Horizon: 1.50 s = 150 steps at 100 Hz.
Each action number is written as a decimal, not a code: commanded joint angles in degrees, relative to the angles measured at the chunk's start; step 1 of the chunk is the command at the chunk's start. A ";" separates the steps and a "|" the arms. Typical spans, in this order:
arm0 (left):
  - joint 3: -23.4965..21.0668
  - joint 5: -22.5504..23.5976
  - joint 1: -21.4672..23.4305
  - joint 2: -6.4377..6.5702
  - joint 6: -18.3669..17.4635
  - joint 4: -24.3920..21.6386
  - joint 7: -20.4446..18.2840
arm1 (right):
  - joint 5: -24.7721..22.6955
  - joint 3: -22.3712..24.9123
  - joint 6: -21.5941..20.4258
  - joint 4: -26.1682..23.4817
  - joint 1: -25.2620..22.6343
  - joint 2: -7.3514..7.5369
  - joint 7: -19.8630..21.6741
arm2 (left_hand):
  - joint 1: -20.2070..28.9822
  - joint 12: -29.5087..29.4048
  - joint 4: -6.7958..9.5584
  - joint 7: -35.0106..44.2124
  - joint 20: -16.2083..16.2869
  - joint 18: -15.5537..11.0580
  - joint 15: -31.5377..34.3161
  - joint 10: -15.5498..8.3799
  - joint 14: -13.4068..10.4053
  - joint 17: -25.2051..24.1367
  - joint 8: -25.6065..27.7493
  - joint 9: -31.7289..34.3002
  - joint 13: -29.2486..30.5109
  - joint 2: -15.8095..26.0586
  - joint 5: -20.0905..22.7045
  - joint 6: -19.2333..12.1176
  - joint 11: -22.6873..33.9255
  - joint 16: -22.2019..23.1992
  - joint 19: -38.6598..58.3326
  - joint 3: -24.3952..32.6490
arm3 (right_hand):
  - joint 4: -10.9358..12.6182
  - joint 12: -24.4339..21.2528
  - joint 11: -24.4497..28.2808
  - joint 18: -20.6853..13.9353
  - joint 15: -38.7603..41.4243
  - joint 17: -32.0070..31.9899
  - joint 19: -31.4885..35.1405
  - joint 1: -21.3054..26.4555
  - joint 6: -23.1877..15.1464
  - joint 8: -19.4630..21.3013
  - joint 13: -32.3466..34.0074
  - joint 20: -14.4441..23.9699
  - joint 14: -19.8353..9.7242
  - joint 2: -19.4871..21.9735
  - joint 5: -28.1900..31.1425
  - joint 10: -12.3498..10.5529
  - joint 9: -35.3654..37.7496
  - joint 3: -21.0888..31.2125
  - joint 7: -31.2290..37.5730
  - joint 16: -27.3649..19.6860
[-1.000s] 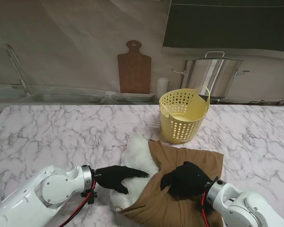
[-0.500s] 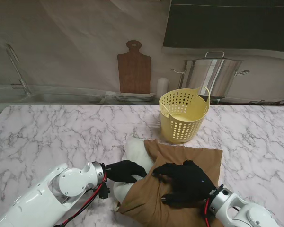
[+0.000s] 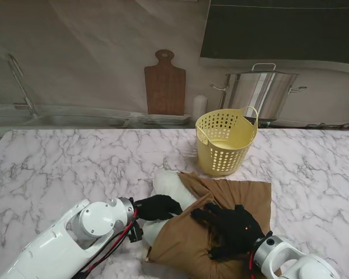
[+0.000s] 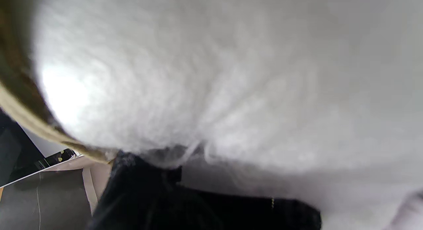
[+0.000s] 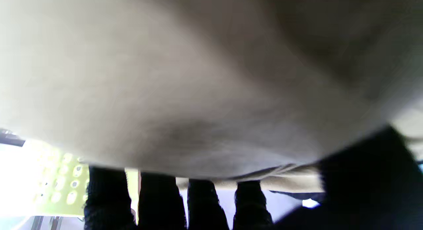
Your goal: Remove the pillowcase from the pillow and put it in the laundry basket
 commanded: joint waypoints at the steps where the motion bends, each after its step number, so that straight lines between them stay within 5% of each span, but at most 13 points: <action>1: 0.44 0.21 0.92 -0.12 0.90 1.57 -1.44 | 3.48 -0.39 -0.25 3.13 1.40 -0.40 -1.01 | 8.88 2.61 4.23 1.74 -0.46 -3.01 6.01 9.34 2.72 1.70 2.06 4.09 6.04 4.10 1.25 5.98 4.17 2.11 12.63 12.77 | 5.52 2.85 5.73 -2.99 9.62 8.65 13.56 14.49 -6.18 4.52 11.64 5.27 -5.10 3.87 0.61 -2.87 3.54 18.68 4.64 6.27; 9: 0.04 -0.30 1.14 -0.10 0.97 1.48 -1.67 | 6.56 -0.84 -0.79 5.20 3.00 -0.61 -2.91 | 8.87 2.57 4.19 1.66 -0.59 -2.99 6.15 9.39 2.83 1.60 2.09 4.07 5.94 4.10 1.26 6.04 4.20 1.91 12.66 12.81 | 1.50 6.64 13.94 -9.31 17.80 17.72 21.89 18.29 -13.34 3.73 22.57 4.74 -9.88 2.56 7.13 -5.81 12.42 34.09 13.75 13.07; 14: -0.30 -0.41 1.46 -0.16 0.77 1.38 -1.45 | 10.19 -1.36 -1.19 6.94 4.24 -0.89 -4.45 | 8.88 2.53 4.16 1.56 -0.68 -2.91 6.17 9.42 2.87 1.50 2.07 4.00 5.84 4.12 1.21 6.13 4.18 1.79 12.62 12.84 | 2.87 8.54 18.24 -11.93 24.09 23.31 27.22 20.51 -15.28 3.40 29.08 5.08 -12.84 3.18 14.05 -6.85 21.13 38.85 21.07 15.52; 21: -1.20 -1.17 2.31 -0.15 0.22 0.90 -1.53 | 16.15 -1.78 -2.26 8.67 5.57 -1.26 -4.94 | 8.88 2.47 4.20 1.47 -0.76 -2.74 6.15 9.48 2.98 1.32 2.05 3.82 5.62 4.13 1.15 6.06 4.08 1.65 12.56 13.00 | 2.76 10.28 20.36 -12.00 31.46 27.47 31.72 21.96 -16.07 2.54 32.27 5.91 -13.82 2.91 21.91 -6.61 29.31 40.77 28.74 18.81; 28: -2.39 -1.38 3.34 0.02 -0.77 0.01 -1.71 | 21.12 -1.58 -3.53 9.29 6.18 -1.45 -4.21 | 8.87 2.40 4.09 1.37 -0.84 -2.63 6.13 9.39 2.98 1.19 2.02 3.71 5.44 4.30 1.07 5.96 3.99 1.50 12.53 12.76 | -1.59 15.79 22.55 -11.61 41.28 30.19 35.58 23.71 -14.88 1.55 32.58 7.31 -14.54 -0.07 31.15 -5.42 37.55 42.68 34.81 22.06; 43: -6.78 -2.83 7.16 0.43 -3.43 -3.15 -2.56 | 31.12 -0.32 -5.67 8.08 5.90 -1.27 1.10 | 8.86 2.42 4.22 1.45 -0.94 -2.86 6.28 9.21 2.85 1.00 2.17 3.75 5.40 4.32 1.08 5.50 4.04 1.38 12.51 12.55 | -3.36 23.21 25.63 -11.55 50.04 32.47 38.90 24.83 -11.14 2.77 32.83 8.70 -15.82 -1.93 42.77 -3.38 42.13 43.81 39.80 23.99; 60: -11.99 -3.12 10.66 0.81 -6.14 -6.32 -3.13 | 40.15 1.04 -7.21 6.49 5.98 -0.74 6.26 | 8.87 2.61 4.30 1.57 -0.91 -3.00 6.59 8.74 2.56 1.09 2.44 3.66 5.38 4.54 1.06 4.81 4.23 1.40 12.79 11.93 | -3.97 25.70 26.34 -11.13 51.18 32.30 38.78 25.21 -9.39 4.27 32.70 8.70 -15.93 -1.77 44.66 -2.66 42.19 43.40 40.69 23.88; 98: -15.44 2.60 9.58 -0.32 -4.24 -3.87 2.36 | 30.47 3.76 -13.74 5.95 4.44 -0.82 2.63 | 8.87 2.88 4.60 1.78 -1.01 -3.12 6.88 8.34 2.53 1.18 3.05 4.21 5.59 4.21 1.54 4.05 4.19 1.60 12.94 11.70 | -4.04 28.72 23.26 -7.48 33.32 12.79 27.33 25.83 -13.15 15.38 25.86 9.81 -15.34 1.25 58.71 -8.62 40.18 40.57 55.03 21.22; 150: -18.37 4.45 9.36 -0.87 -2.84 -0.95 4.67 | 29.12 10.42 -18.17 2.52 -1.75 -0.53 4.95 | 8.87 3.12 4.54 1.48 -1.00 -2.91 6.89 8.37 2.76 0.97 3.19 4.47 5.55 4.01 1.87 3.95 3.81 1.82 13.07 11.95 | -3.20 31.44 24.74 -7.02 32.26 9.90 23.00 25.74 -14.75 22.44 25.42 9.77 -17.09 1.93 64.72 -12.88 42.12 40.37 62.27 23.34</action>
